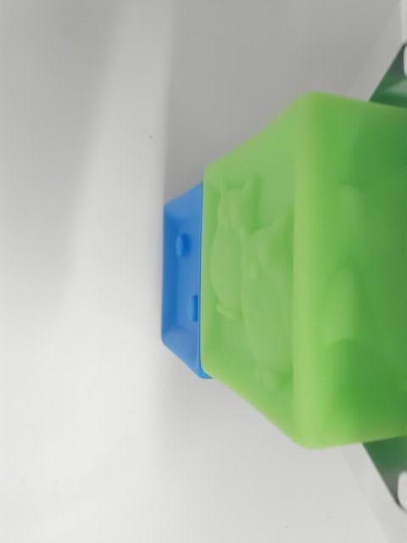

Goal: Stack cube

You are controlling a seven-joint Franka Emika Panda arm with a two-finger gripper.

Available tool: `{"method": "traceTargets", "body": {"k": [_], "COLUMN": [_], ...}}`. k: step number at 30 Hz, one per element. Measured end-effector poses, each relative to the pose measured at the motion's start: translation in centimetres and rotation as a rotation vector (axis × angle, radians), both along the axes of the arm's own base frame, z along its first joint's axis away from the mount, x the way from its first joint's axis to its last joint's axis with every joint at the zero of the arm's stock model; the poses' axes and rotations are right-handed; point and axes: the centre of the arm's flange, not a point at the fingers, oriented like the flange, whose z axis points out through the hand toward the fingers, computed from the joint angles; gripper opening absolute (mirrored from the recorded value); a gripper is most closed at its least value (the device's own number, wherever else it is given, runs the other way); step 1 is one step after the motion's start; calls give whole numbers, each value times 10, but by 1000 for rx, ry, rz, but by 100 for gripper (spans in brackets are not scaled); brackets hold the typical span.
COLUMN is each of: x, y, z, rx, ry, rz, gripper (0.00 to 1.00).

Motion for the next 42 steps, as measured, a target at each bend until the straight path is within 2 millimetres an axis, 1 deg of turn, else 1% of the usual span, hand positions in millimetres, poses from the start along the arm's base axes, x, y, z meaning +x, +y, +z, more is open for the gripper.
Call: {"method": "traceTargets", "body": {"k": [30,36,42], "x": [0,1,1], "y": [0,0,0], "z": [1,9,24], "rx": [0,1,2], "ry": [0,-3,-4], "rz": [0,0,0], "gripper": [100,100,100]}}
